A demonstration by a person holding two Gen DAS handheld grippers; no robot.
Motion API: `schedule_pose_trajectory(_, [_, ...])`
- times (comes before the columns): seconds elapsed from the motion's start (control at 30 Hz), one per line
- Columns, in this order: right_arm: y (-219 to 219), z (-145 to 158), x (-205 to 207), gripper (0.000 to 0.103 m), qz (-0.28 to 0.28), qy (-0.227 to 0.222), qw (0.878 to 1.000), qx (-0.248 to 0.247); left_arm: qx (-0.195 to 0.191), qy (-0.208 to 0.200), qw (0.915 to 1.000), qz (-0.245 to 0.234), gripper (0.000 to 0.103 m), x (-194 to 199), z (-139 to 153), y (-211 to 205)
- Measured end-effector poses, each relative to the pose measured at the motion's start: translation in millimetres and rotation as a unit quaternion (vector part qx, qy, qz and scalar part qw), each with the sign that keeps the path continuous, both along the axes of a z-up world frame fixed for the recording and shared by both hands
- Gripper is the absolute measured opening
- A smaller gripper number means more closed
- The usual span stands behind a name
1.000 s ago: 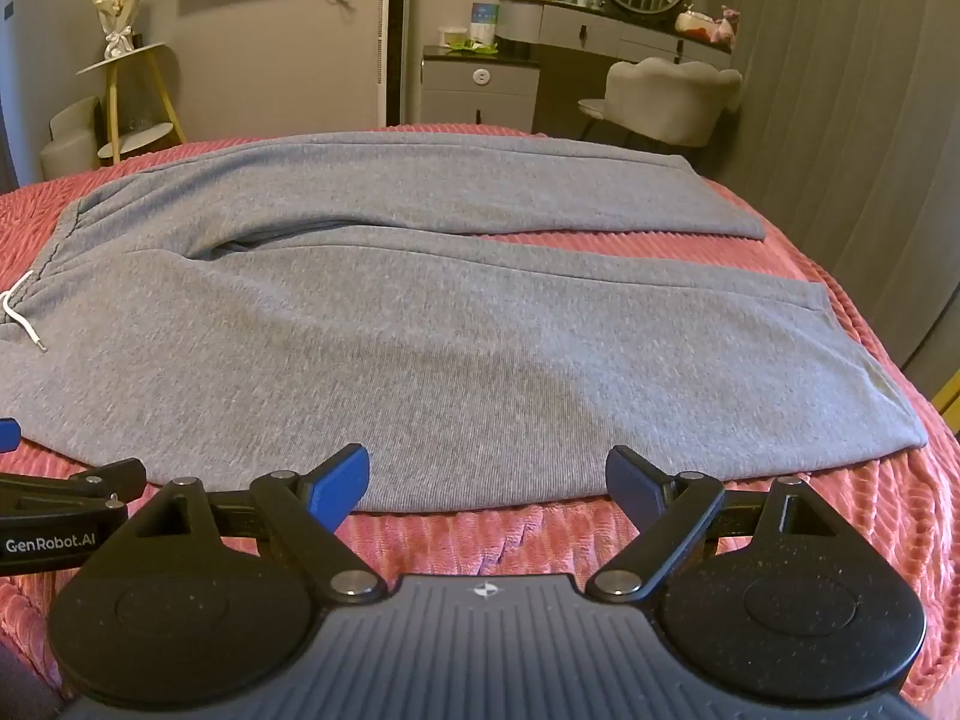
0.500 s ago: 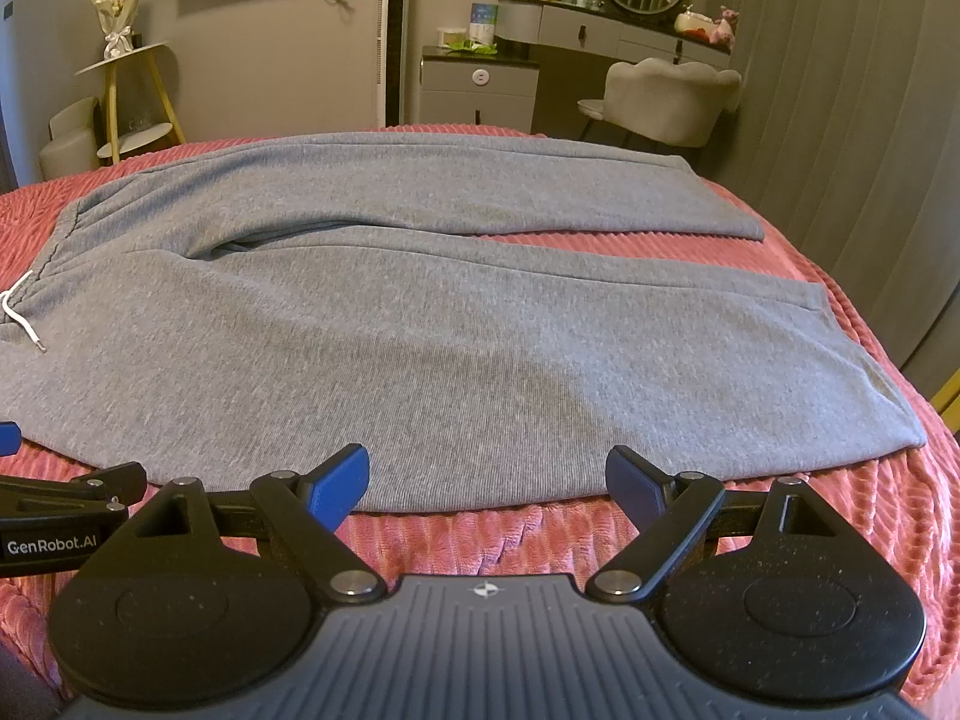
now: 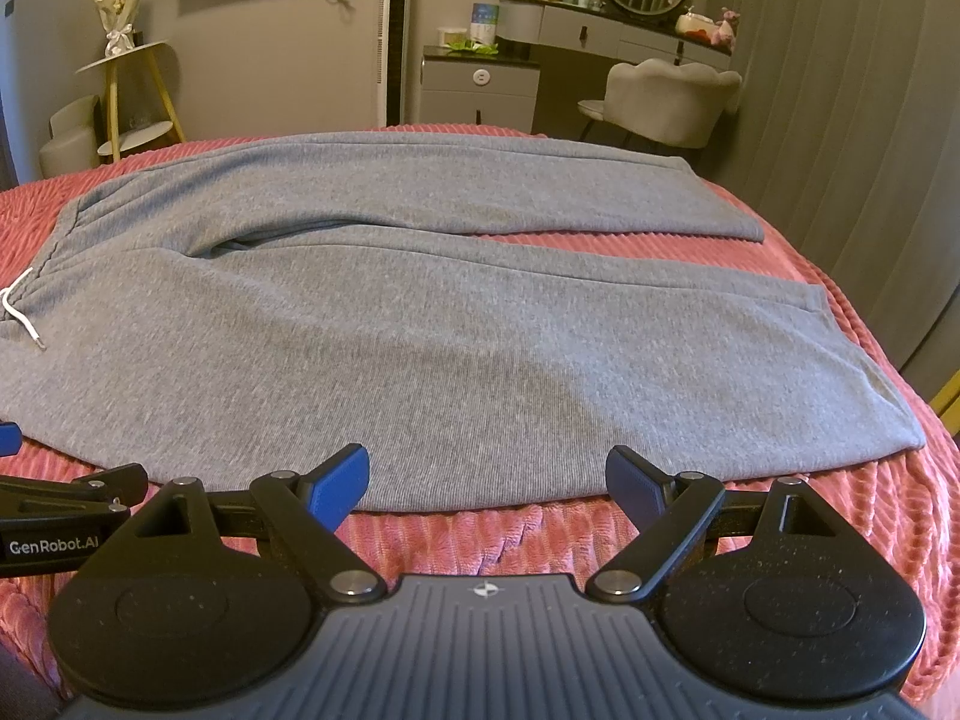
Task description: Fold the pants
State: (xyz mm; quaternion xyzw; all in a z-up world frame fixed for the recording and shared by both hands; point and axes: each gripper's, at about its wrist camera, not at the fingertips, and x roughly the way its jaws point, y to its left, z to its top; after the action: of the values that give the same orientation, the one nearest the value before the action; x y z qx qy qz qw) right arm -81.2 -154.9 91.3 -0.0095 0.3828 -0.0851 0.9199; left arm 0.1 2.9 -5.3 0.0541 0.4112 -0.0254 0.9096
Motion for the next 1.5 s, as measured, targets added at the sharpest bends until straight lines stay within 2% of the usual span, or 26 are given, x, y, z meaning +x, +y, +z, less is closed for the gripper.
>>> schedule_pose_trajectory(1.5, [5.6,-2.2,-1.2,0.086,0.000,0.003,1.000,-0.007,0.000,0.009,1.0000,0.001,0.103,0.9,-2.2,0.4])
